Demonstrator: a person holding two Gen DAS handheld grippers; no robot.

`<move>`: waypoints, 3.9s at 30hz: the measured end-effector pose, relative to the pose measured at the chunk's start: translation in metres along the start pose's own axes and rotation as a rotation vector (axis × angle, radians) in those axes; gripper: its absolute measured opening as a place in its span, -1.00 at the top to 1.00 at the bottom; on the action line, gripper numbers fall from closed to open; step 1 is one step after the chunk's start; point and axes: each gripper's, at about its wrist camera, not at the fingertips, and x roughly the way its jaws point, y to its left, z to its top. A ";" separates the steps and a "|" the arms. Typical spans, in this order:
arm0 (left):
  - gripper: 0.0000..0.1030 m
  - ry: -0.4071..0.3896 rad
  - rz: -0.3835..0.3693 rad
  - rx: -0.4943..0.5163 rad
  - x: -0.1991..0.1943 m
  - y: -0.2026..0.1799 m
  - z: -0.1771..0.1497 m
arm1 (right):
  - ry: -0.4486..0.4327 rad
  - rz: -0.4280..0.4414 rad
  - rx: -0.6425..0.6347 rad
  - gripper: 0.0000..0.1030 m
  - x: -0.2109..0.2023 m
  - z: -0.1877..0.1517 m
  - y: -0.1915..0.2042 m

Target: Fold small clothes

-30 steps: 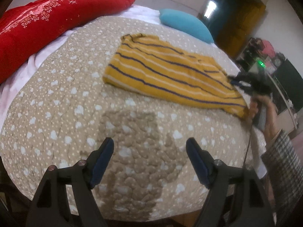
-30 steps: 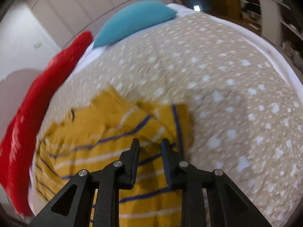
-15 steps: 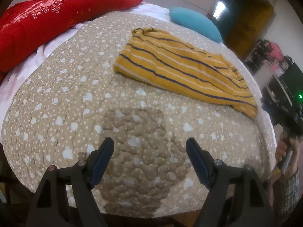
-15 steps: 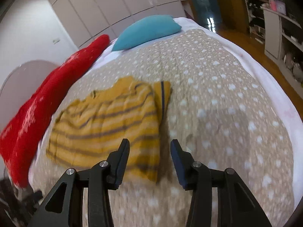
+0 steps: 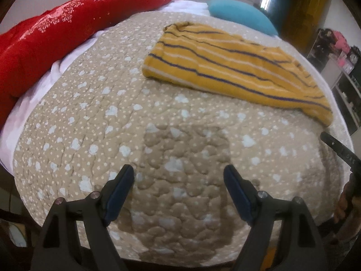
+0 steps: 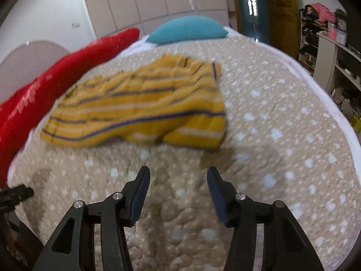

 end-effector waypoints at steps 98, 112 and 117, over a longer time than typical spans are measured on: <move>-0.47 -0.058 0.161 -0.057 -0.004 0.029 0.033 | -0.053 -0.160 -0.122 -0.99 0.024 -0.022 0.043; -0.47 -0.090 0.187 -0.015 -0.009 0.013 0.038 | -0.082 -0.157 -0.116 -0.99 0.025 -0.025 0.045; -0.47 -0.083 0.192 -0.006 -0.008 0.009 0.038 | -0.088 -0.156 -0.115 -0.99 0.026 -0.025 0.045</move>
